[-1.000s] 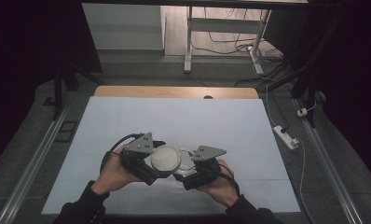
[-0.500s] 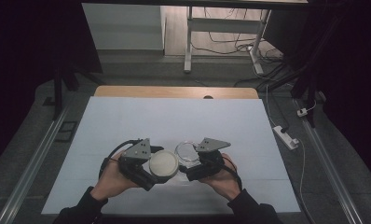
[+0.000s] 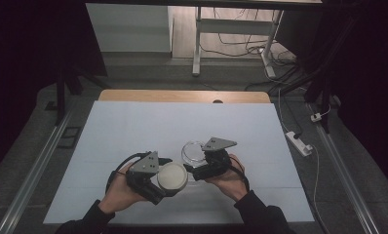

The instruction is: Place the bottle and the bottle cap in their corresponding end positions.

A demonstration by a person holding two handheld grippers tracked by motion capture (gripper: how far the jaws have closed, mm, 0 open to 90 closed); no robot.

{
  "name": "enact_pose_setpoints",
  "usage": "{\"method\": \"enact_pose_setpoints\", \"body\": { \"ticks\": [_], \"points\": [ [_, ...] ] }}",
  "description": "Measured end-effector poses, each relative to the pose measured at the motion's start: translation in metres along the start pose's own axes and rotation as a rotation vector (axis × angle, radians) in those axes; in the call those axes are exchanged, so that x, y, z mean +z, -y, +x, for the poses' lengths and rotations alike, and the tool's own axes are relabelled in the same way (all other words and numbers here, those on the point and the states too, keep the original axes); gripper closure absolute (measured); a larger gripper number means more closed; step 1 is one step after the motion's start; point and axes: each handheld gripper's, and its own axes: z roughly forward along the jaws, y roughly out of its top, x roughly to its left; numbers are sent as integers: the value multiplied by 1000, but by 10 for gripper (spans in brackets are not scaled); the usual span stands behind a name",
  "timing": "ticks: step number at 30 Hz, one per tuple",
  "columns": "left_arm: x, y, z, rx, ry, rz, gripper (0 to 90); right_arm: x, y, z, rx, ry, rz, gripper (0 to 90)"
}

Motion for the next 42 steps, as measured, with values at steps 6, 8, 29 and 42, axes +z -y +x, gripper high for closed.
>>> {"method": "enact_pose_setpoints", "body": {
  "ticks": [6, 8, 29, 42],
  "points": [
    [9, 10, 0, -3, -1, 2, 78, 5, -1, -5, 7, 12, 3, 59],
    [13, 13, 0, 7, -4, 14, 78, 7, -2, -8, 9, 21, 2, 59],
    [54, 29, 6, 1, -4, 43, 78, 30, -16, -31, 23, 78, 6, 59],
    [76, 32, 14, 4, -11, 76, 78, 47, -28, -42, 25, 102, -2, 59]
  ]
}}
